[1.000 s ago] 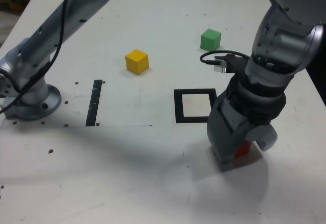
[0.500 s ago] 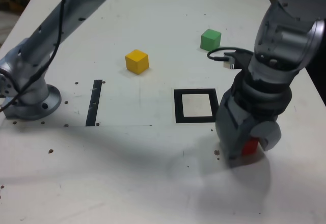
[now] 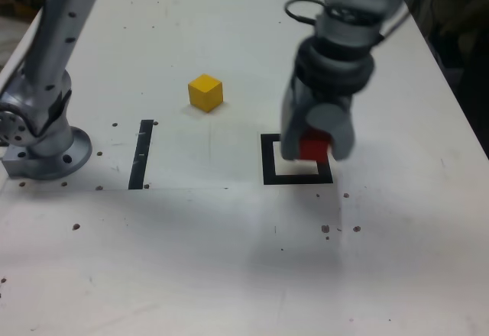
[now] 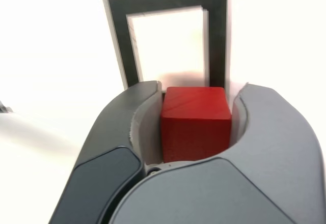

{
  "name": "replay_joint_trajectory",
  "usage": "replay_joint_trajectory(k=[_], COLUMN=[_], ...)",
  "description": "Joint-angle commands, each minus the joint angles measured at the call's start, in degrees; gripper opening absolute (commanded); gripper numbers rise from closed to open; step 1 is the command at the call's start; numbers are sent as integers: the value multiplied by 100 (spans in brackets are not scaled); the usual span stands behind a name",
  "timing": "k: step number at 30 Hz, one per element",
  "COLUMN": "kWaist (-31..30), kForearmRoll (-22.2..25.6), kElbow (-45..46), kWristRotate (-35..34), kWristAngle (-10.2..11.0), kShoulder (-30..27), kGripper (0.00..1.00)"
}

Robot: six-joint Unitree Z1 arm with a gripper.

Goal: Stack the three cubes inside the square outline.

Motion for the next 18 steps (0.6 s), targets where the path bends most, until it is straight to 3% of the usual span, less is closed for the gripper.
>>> replay_joint_trajectory(k=[1, 7, 18], kWaist=[177, 363, 384], kForearmRoll=[-66, -167, -656], kElbow=[303, 612, 826], kWristRotate=[1, 87, 173], kWristAngle=[62, 144, -79], kShoulder=[-186, -401, -203], kGripper=[16, 16, 16])
